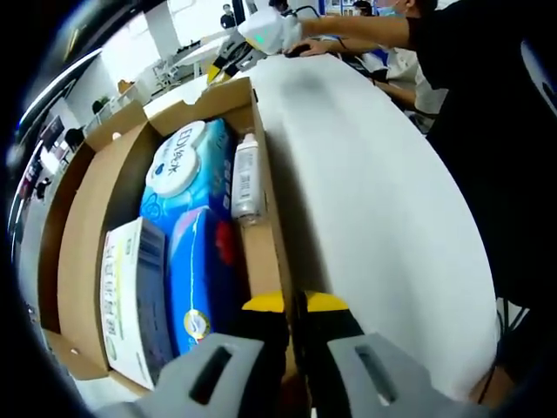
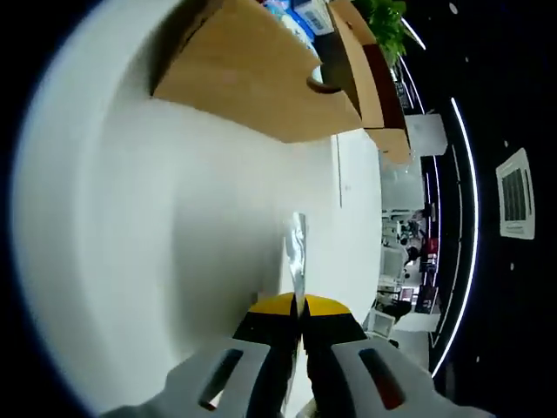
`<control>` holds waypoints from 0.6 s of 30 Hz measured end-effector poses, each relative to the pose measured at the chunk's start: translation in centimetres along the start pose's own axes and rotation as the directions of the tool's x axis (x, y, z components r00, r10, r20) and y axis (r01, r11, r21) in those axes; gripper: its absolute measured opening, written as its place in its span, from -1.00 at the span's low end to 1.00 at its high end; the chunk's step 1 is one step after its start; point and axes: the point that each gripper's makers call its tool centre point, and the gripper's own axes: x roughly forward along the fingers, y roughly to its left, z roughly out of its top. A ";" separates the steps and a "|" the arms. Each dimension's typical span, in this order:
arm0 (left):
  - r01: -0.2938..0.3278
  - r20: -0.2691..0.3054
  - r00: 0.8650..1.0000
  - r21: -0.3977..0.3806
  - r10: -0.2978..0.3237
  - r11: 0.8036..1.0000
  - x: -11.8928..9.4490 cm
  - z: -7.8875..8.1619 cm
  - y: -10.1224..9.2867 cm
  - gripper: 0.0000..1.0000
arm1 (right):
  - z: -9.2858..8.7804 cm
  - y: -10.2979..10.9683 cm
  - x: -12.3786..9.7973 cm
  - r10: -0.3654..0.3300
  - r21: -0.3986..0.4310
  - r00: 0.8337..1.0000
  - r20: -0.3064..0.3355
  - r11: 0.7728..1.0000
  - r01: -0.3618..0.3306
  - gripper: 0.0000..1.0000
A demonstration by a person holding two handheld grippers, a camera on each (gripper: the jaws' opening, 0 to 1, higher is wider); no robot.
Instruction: Operate the shoe box by opening the lid, removing the specified soft item, and placing it in the target area until the item is outside and the box remains undamaged.
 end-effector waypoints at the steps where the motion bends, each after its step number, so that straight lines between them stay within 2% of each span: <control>1: -0.001 -0.001 1.000 -0.002 0.001 1.000 0.0 0.0 0.0 -0.93 | 0.0 0.3 0.0 0.003 -0.013 1.000 -0.004 1.000 -0.003 -0.99; 14: 0.002 -0.002 1.000 -0.007 -0.002 1.000 0.0 -0.1 0.0 -0.93 | 0.0 1.6 1.4 0.017 -0.036 1.000 0.009 0.999 -0.016 -0.99; 18: 0.002 -0.002 1.000 -0.002 -0.002 1.000 -0.1 -0.1 -0.1 -0.92 | 0.1 1.6 1.3 0.027 -0.029 1.000 0.012 0.999 -0.027 -0.99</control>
